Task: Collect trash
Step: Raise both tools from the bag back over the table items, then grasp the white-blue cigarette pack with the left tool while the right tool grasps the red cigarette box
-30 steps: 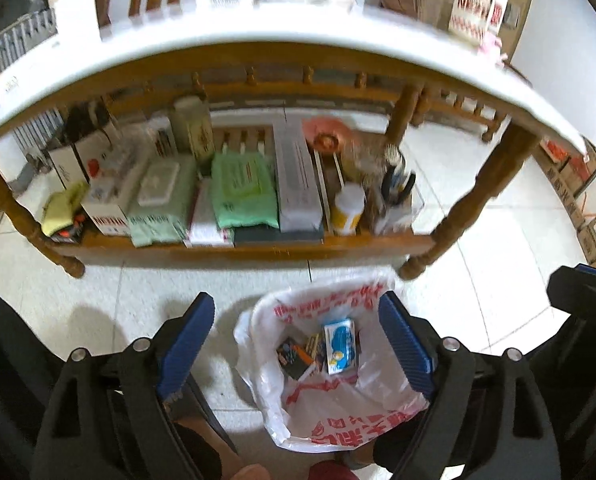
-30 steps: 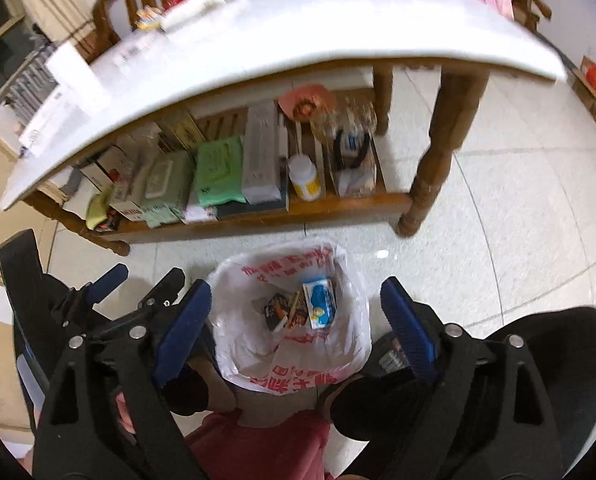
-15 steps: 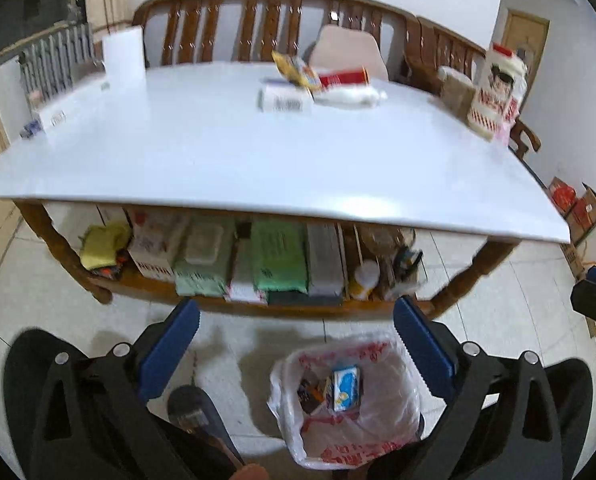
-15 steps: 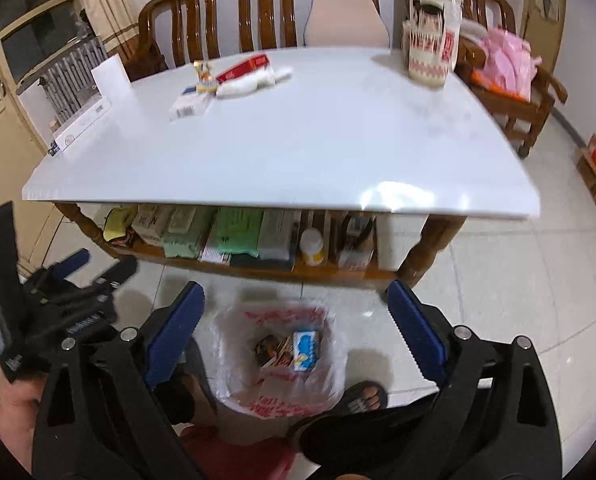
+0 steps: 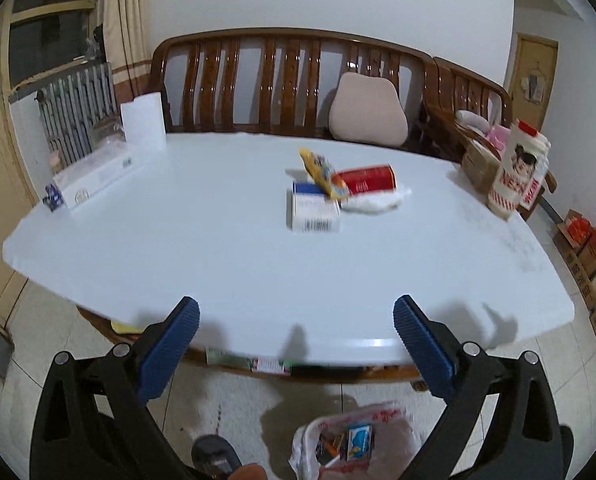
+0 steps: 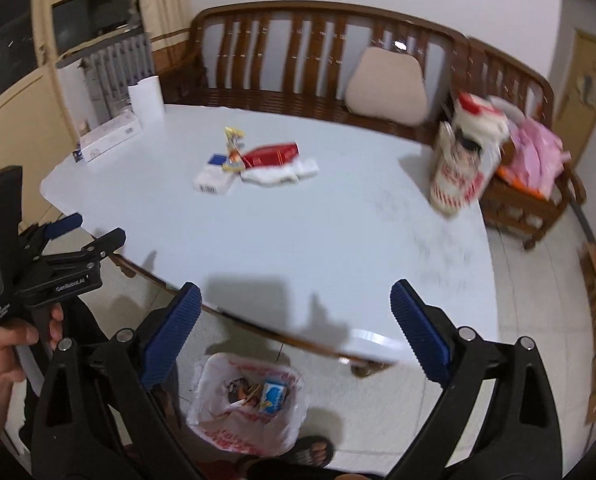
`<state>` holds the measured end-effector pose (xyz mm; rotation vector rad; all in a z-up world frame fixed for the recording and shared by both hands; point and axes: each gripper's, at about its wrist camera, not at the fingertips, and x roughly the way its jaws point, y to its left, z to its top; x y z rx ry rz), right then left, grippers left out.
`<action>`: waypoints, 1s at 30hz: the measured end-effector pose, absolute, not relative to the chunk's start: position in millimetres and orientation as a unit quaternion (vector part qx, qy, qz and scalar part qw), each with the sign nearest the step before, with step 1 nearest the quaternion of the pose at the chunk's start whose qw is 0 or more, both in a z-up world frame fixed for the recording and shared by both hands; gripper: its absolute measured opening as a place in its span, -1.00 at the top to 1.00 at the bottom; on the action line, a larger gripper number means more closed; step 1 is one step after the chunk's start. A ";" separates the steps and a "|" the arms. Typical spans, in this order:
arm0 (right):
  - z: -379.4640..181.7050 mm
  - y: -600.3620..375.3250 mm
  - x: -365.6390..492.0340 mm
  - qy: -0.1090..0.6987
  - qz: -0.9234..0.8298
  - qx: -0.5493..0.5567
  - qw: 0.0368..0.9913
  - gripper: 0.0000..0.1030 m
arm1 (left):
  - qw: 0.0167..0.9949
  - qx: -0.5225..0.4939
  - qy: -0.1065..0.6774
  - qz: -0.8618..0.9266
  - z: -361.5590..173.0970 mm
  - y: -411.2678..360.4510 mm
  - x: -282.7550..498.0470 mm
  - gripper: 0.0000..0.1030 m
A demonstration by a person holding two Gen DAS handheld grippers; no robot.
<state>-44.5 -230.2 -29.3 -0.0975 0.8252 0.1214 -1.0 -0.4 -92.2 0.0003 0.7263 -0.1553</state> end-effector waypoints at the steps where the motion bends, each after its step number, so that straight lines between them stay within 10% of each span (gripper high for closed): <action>1: -26.3 -229.5 -39.1 0.400 0.065 -0.055 0.912 -0.81 | 0.932 0.000 0.355 -0.074 -89.9 -1.0 4.4 -0.84; 30: -71.9 -176.8 181.2 0.434 0.238 -0.216 0.842 -0.87 | 0.906 0.011 0.419 -0.064 -149.7 -35.4 159.4 -0.85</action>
